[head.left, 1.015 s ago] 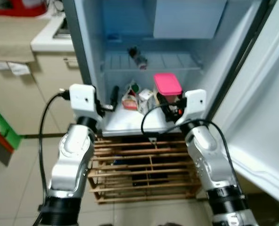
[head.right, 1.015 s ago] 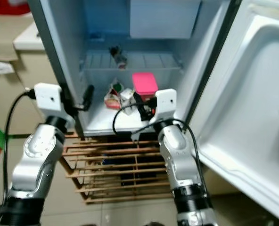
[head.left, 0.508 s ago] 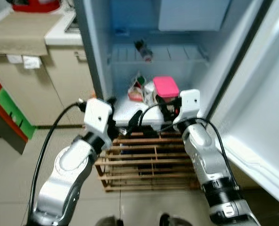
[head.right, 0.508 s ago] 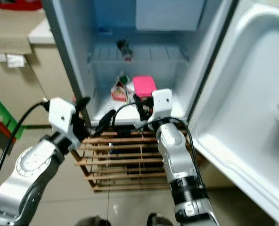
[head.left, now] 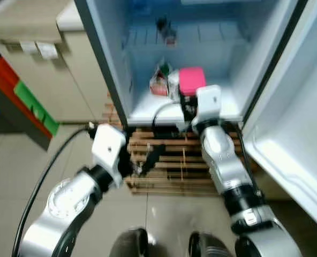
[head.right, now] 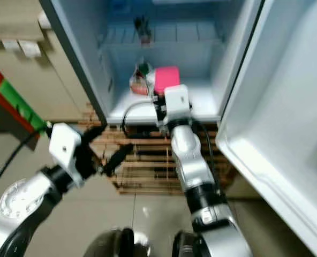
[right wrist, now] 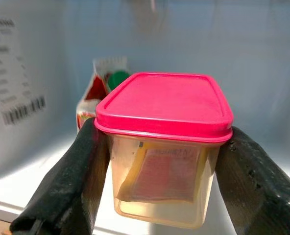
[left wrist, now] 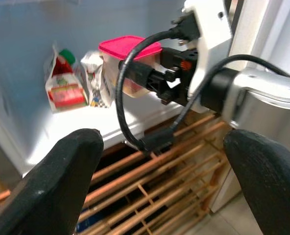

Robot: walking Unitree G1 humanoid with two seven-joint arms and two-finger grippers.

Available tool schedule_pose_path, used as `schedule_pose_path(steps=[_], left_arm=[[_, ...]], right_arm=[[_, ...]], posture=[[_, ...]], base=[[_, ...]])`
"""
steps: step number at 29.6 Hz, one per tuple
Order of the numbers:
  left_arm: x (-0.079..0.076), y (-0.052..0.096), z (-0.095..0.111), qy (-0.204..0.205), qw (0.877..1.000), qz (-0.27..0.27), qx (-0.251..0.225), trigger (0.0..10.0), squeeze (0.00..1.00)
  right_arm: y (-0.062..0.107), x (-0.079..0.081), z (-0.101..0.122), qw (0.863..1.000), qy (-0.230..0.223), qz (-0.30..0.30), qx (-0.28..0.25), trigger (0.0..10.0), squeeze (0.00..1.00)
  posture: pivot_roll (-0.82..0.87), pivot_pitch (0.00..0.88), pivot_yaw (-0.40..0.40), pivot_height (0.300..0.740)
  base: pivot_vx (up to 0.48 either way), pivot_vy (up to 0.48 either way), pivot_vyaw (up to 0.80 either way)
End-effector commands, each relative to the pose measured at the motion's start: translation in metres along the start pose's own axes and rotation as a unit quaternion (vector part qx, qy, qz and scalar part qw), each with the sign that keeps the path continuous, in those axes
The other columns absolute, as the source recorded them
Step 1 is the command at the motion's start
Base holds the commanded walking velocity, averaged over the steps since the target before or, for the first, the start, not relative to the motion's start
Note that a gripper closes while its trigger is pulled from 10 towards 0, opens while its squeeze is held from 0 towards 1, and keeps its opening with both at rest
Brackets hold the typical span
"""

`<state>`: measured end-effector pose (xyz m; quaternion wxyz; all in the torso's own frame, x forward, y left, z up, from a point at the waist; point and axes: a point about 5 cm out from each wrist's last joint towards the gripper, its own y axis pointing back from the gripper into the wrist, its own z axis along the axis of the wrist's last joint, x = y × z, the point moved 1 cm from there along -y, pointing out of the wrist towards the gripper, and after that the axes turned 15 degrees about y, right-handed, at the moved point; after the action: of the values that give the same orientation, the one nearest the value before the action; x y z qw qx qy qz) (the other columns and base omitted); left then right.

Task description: Restocking fridge

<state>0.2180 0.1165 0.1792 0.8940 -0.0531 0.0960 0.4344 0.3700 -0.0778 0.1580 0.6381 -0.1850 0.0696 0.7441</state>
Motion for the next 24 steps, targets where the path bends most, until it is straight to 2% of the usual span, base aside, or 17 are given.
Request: schedule_pose_path(steps=[1, 11, 22, 23, 24], left_arm=[[-0.002, 0.008, 0.005, 0.0, 1.0, -0.001, -0.001, 10.0, 0.0], [-0.008, 0.026, 0.006, 0.022, 1.0, 0.01, 0.013, 10.0, 0.0], [-0.017, 0.032, 0.005, 0.042, 0.999, 0.014, 0.023, 10.0, 0.0], [-0.017, 0.032, 0.004, 0.043, 0.999, 0.014, 0.024, 10.0, 0.0], [-0.017, 0.032, 0.004, 0.043, 0.999, 0.014, 0.024, 10.0, 0.0]], right_arm=[[-0.003, 0.002, 0.002, 1.0, 0.005, -0.004, -0.005, 0.0, 0.0], [-0.015, -0.011, -0.001, 0.996, 0.052, -0.072, 0.016, 0.0, 0.0], [-0.031, -0.027, 0.001, 0.993, 0.054, -0.1, 0.041, 0.0, 0.0], [-0.032, -0.028, 0.002, 0.993, 0.054, -0.1, 0.041, 2.2, 0.0], [-0.032, -0.028, 0.002, 0.993, 0.054, -0.1, 0.041, 2.2, 0.0]], posture=[[0.15, 0.296, 0.096, 0.74], [0.17, 0.346, 0.101, 0.74], [0.18, 0.375, 0.087, 0.74], [0.18, 0.377, 0.085, 0.74], [0.18, 0.377, 0.085, 0.74]], base=[[0.0, 0.0, 0.0], [0.0, 0.0, 0.0], [0.0, 0.0, 0.0], [0.0, 0.0, 0.0], [0.0, 0.0, 0.0]])
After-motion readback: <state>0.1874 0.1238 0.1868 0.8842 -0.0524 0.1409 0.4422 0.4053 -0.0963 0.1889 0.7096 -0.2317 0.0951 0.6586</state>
